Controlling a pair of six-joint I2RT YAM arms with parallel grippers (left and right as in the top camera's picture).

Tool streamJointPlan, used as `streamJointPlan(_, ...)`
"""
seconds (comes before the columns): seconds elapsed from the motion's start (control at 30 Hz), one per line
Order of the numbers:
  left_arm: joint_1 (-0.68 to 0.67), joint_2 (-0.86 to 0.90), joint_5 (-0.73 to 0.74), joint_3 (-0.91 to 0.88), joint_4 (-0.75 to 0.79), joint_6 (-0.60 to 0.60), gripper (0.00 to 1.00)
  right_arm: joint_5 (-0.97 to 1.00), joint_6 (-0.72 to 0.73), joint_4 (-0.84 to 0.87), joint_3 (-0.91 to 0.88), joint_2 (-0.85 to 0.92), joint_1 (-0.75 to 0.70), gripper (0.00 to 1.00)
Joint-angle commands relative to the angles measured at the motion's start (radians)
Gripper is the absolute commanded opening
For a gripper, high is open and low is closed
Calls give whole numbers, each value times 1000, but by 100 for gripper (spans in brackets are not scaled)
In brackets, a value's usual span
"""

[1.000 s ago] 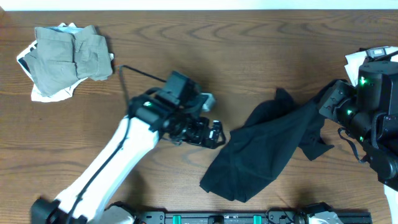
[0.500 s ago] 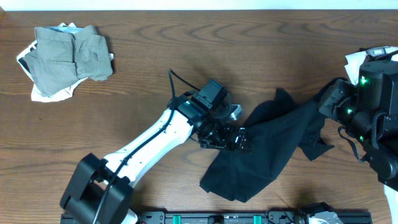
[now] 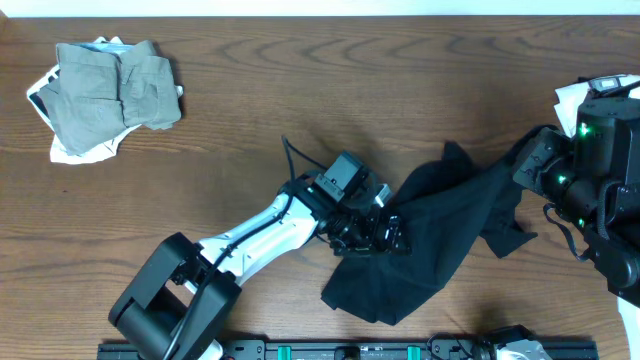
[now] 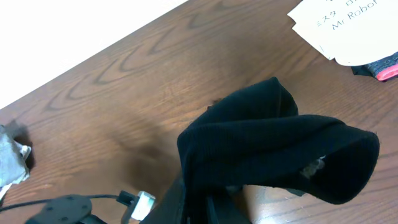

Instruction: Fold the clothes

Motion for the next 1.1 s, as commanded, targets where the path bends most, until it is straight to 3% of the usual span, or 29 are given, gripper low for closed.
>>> streamJointPlan(0.0,3,8,11,-30,42,-64,98,14,-19,2,19,-2,-10,8)
streamJointPlan(0.47,-32,8,-34,-39,127,-158,98,13,-19,0,19,-2,-10,8)
streamJointPlan(1.07,-52,92,-50,-51,193,-186,98,6,-19,0,19,-2,-10,7)
